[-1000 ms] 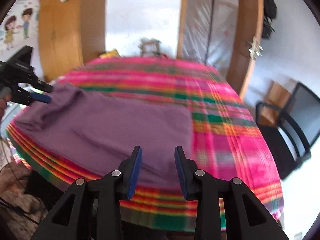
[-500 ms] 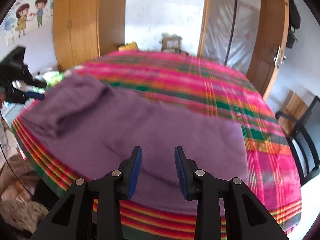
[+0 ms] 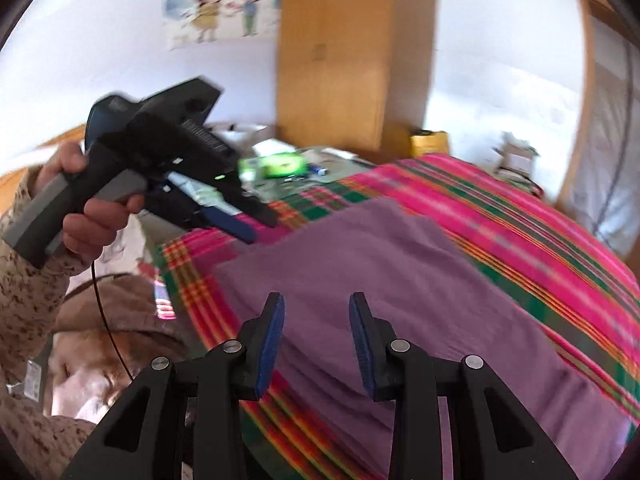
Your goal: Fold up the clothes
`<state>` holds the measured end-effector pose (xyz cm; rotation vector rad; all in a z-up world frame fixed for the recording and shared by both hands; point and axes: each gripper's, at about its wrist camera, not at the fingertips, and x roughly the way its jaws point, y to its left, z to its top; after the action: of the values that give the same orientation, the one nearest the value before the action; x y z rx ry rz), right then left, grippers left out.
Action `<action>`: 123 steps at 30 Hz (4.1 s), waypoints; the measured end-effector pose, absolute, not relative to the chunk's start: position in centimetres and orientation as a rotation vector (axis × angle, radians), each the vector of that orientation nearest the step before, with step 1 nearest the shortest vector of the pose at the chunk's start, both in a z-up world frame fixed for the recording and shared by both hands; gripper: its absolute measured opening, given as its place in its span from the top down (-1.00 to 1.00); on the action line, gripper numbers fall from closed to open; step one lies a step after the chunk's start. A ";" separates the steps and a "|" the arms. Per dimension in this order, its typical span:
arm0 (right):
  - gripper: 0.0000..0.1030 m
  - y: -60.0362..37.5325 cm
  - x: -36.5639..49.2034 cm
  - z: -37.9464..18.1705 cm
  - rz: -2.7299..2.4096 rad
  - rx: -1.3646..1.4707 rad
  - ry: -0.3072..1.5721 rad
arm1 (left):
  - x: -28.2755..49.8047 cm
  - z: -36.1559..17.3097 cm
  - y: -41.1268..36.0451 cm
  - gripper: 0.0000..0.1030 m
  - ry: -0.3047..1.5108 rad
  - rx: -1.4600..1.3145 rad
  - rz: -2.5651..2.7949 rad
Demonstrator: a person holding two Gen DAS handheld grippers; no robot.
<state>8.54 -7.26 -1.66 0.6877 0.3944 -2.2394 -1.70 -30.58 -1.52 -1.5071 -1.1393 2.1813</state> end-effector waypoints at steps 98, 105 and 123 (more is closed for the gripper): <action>0.75 -10.8 11.0 -0.8 -2.317 0.486 0.264 | -11.8 2.4 -23.1 0.76 -1.101 -1.540 2.051; 0.75 -6.8 12.5 2.6 -2.373 0.404 0.183 | -11.8 6.7 -19.5 0.77 -1.037 -1.492 2.095; 0.75 4.4 14.0 7.2 -2.444 0.348 -0.070 | -11.4 13.2 -7.7 0.77 -0.830 -1.452 2.128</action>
<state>14.01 4.42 7.22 0.3482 -0.0695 -2.4440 -11.36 -7.67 13.24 -1.4521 -0.8297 2.1281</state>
